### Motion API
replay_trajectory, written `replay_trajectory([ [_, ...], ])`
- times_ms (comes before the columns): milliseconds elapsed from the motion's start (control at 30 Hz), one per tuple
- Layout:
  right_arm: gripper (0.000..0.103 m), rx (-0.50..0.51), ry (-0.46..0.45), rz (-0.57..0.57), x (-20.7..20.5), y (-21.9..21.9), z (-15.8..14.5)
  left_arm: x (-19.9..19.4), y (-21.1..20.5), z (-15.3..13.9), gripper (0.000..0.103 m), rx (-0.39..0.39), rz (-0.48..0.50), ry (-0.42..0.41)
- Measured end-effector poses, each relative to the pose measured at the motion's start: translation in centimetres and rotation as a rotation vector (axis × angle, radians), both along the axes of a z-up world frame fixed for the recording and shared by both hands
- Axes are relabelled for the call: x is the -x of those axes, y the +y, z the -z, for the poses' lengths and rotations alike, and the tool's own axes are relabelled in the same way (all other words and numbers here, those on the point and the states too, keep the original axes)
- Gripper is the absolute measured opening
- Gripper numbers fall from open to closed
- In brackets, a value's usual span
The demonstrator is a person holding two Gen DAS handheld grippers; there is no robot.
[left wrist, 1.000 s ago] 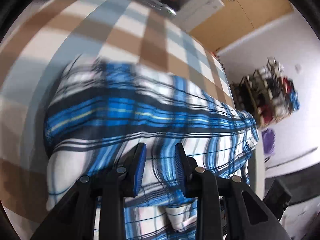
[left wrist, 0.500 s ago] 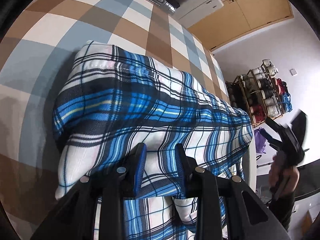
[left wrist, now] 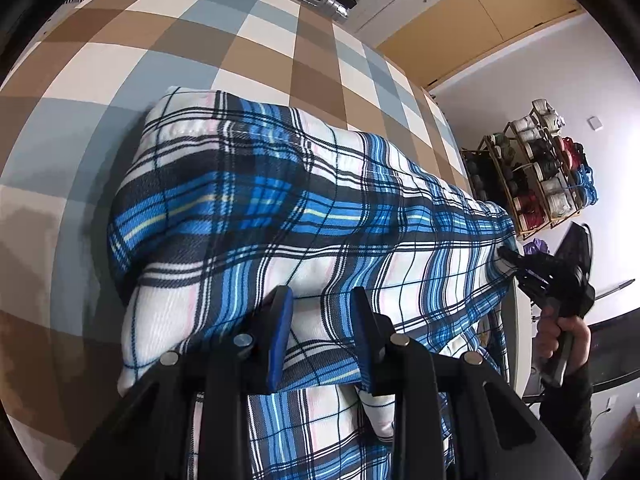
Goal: Fold large clothes
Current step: 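Tuck the folded shirt edge under with the right tool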
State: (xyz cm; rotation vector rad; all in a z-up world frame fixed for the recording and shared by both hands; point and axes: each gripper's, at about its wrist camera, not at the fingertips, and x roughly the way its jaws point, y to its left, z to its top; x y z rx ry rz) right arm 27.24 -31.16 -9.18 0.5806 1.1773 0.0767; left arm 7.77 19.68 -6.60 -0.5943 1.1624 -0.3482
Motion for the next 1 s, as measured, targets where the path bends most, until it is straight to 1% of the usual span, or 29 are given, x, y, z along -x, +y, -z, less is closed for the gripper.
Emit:
replay_trajectory([
  [67, 0.003, 0.004, -0.082, -0.024, 1.3, 0.3, -1.6, 0.0, 0.0, 0.0, 0.023, -0.004, 0.001, -0.001],
  [100, 0.003, 0.021, -0.112, -0.036, 2.1, 0.6, -2.2, 0.0, -0.1, 0.0, 0.023, -0.005, -0.001, 0.0],
  [167, 0.003, 0.01, -0.164, -0.049, 4.0, 0.5, -3.2, 0.0, -0.1, -0.1, 0.023, -0.007, -0.002, 0.001],
  [200, 0.002, 0.036, -0.164, -0.047, 4.7, 0.7, -3.2, 0.0, 0.0, 0.0, 0.023, -0.008, 0.0, -0.001],
  [267, 0.002, 0.029, -0.153, -0.035, 6.3, 0.4, -2.5, 0.0, 0.0, 0.0, 0.023, -0.01, 0.008, -0.004],
  [367, 0.003, 0.05, -0.073, -0.036, 7.2, 0.1, 0.4, 0.0, 0.3, 0.0, 0.023, -0.007, 0.012, -0.002],
  [400, 0.003, 0.042, -0.035, -0.035, 7.1, -0.1, 1.8, 0.0, 0.3, 0.1, 0.023, -0.005, 0.01, 0.0],
  [467, 0.004, -0.016, 0.005, -0.019, 6.8, -0.8, 3.1, 0.0, 0.5, 0.0, 0.023, 0.002, 0.006, 0.007],
  [567, 0.005, -0.077, 0.028, -0.014, 6.3, -2.0, 2.6, 0.1, 0.7, -0.1, 0.023, -0.001, 0.007, 0.01],
  [600, 0.007, -0.07, 0.027, -0.016, 6.3, -2.3, 1.9, 0.2, 0.7, -0.2, 0.023, -0.004, 0.008, 0.009],
  [633, 0.02, -0.042, 0.018, -0.019, 6.3, -2.6, 1.2, 0.3, 0.8, -0.3, 0.023, -0.007, 0.013, 0.01],
  [667, 0.052, 0.011, -0.006, -0.016, 6.5, -2.8, -0.1, 0.2, 0.8, -0.4, 0.023, -0.008, 0.017, 0.011],
  [700, 0.073, 0.054, -0.042, -0.013, 6.7, -2.8, -1.3, 0.2, 0.7, -0.5, 0.023, -0.004, 0.021, 0.014],
  [733, 0.098, 0.098, -0.094, -0.01, 7.0, -2.6, -2.6, 0.2, 0.7, -0.6, 0.023, -0.002, 0.027, 0.016],
  [767, 0.099, 0.155, -0.149, -0.01, 7.2, -2.5, -4.3, 0.2, 0.6, -0.7, 0.023, -0.002, 0.03, 0.013],
  [800, 0.099, 0.198, -0.184, -0.014, 7.3, -2.2, -5.8, 0.3, 0.6, -0.9, 0.023, 0.002, 0.032, 0.007],
  [867, 0.099, 0.245, -0.263, -0.049, 7.1, -0.7, -8.0, 0.2, 0.4, -1.3, 0.023, 0.012, 0.039, -0.014],
  [900, 0.099, 0.265, -0.317, -0.086, 6.8, 0.6, -9.4, 0.2, 0.2, -1.4, 0.023, 0.013, 0.037, -0.021],
  [967, 0.099, 0.278, -0.344, -0.169, 5.7, 3.0, -10.4, 0.1, -0.2, -1.7, 0.023, 0.024, 0.05, -0.035],
  [1000, 0.099, 0.278, -0.336, -0.209, 4.8, 4.3, -10.3, 0.0, -0.4, -1.7, 0.023, 0.034, 0.057, -0.041],
])
